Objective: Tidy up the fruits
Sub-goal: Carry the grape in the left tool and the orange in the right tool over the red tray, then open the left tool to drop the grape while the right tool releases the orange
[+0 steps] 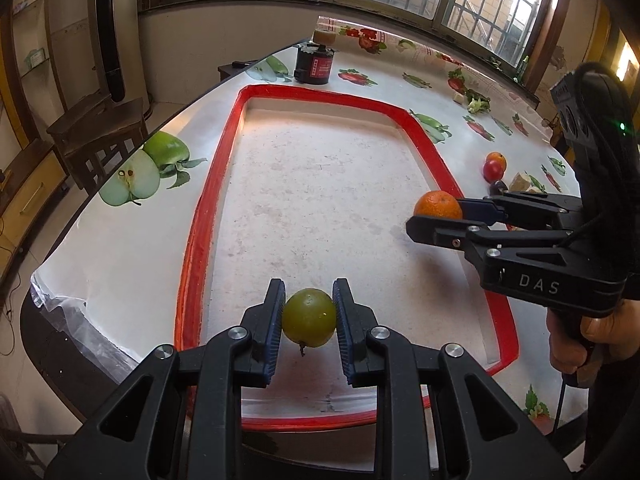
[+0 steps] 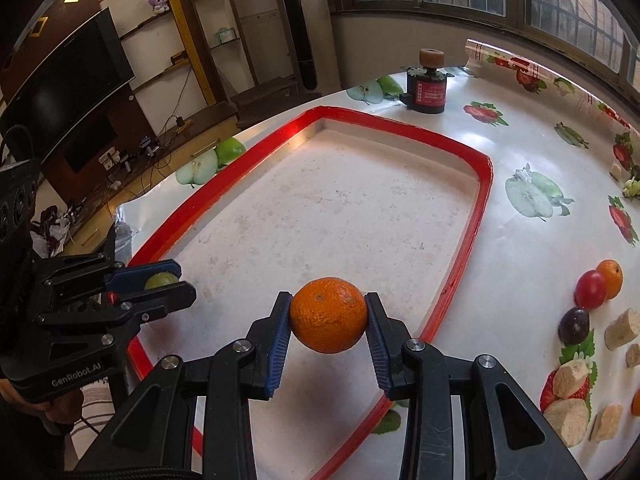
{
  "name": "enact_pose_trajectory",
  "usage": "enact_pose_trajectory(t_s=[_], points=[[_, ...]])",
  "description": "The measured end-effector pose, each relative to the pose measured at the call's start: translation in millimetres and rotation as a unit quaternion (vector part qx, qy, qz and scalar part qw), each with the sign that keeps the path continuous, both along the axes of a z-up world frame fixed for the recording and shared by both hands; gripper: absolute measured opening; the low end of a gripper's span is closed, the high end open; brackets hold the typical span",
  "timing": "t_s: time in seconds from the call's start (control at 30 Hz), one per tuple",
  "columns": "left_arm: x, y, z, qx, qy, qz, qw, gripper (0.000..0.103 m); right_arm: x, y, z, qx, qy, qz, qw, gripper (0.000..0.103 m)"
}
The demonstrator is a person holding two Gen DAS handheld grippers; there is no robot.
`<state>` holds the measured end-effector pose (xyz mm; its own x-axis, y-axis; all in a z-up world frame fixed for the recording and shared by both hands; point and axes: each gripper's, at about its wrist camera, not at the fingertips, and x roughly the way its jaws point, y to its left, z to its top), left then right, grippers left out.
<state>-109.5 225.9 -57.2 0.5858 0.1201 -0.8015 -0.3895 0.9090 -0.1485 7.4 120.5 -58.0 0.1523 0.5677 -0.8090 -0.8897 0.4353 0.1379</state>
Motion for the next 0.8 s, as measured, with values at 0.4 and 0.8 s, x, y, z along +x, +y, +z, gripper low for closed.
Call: enact_pose_trajectory(t_s=[0.4,0.8], points=[[10,-5,-5,0.030,0.034,0.007,0.9989,0.052,3,11,-15,-0.012,0.009,0.018,1.000,0.046],[-1,-12,13,0.052,0.027,0.023,0.9980,0.066,-3,-22,17,0.018,-0.012,0.011,1.000,0.060]])
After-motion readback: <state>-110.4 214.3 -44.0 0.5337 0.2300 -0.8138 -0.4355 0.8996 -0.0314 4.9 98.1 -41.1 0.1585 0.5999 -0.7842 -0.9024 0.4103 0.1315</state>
